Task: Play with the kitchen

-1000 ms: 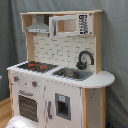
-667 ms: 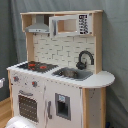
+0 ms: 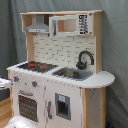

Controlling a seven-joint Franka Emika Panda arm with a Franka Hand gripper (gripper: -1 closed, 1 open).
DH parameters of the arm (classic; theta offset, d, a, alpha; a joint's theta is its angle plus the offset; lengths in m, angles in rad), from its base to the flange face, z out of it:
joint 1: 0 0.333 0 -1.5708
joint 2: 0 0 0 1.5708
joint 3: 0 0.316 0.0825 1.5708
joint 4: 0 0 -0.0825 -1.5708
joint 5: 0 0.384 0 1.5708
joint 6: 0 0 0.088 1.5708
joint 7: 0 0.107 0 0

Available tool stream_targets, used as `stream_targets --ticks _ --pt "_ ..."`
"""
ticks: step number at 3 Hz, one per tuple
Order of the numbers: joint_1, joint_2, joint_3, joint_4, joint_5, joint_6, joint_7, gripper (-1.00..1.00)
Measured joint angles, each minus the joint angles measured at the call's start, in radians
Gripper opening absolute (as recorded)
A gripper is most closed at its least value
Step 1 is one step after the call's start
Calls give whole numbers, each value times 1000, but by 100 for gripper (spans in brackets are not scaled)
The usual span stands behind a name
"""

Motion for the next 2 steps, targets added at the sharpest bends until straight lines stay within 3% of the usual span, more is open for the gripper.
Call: stream_targets --ticks 2 --pt "-144 4 48 12 2 150 10 100"
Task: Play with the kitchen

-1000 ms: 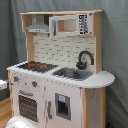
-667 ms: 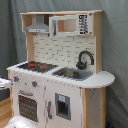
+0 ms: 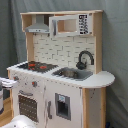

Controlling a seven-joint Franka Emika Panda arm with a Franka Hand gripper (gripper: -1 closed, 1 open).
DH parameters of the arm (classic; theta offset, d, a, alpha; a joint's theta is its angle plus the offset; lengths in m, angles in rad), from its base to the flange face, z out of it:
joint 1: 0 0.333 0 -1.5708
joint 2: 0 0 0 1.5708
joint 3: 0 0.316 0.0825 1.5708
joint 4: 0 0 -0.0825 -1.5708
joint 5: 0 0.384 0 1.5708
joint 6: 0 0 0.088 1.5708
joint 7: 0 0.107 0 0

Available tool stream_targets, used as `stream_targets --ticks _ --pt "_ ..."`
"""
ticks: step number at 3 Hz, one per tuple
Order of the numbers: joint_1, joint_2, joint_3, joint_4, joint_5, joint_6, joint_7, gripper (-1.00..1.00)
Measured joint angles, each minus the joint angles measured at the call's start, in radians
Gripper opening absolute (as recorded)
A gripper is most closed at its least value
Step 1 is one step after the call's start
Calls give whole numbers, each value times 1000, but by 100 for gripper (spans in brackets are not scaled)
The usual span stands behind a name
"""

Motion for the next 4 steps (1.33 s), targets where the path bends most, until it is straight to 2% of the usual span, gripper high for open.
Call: stream_targets --ticks 1,4 --pt "-78 0 35 36 0 62 20 100" --pt "-287 -10 116 253 0 77 82 100"
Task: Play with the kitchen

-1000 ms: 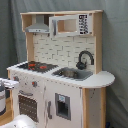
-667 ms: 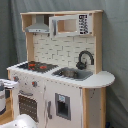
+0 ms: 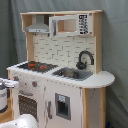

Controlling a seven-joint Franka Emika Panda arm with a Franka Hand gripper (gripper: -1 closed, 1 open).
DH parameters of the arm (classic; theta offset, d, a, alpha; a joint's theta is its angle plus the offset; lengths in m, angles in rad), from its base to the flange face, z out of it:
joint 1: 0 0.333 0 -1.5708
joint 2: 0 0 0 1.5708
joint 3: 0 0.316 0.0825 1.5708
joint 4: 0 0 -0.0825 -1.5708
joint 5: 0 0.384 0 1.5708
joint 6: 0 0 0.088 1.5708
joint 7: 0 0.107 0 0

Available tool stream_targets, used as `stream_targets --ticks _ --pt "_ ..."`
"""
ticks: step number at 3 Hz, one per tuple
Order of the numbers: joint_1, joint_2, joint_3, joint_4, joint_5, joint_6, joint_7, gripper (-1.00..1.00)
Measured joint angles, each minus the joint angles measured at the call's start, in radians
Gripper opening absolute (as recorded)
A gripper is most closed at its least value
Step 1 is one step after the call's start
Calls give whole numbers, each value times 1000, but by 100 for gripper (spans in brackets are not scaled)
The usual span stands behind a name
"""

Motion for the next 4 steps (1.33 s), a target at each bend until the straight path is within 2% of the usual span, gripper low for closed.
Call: stream_targets --ticks 1,3,4 --pt "-71 0 0 69 0 0 18 100" --pt "-196 0 42 216 1 -7 47 100" --pt "-196 0 41 216 1 -7 47 -100"
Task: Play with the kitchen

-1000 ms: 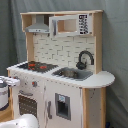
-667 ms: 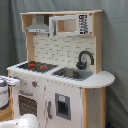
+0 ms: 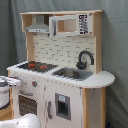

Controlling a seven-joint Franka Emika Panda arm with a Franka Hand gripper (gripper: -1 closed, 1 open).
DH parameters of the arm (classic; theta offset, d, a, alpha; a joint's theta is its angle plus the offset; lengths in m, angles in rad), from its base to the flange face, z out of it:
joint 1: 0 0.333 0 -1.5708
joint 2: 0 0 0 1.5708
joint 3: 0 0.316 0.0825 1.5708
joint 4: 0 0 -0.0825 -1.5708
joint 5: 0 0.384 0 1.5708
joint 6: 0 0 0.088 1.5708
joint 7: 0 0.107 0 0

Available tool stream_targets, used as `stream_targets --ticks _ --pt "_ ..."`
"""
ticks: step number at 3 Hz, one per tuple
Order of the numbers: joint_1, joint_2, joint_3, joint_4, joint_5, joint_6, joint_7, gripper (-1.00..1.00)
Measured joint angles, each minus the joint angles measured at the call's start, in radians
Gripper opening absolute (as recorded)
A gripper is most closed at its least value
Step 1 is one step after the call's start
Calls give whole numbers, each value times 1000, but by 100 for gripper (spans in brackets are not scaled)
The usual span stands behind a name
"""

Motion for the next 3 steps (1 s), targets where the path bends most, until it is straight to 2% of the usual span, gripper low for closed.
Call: stream_targets --ticks 1,3 --pt "2 0 -1 -9 1 -13 35 -100" --pt "2 1 2 -8 33 -14 265 -100"
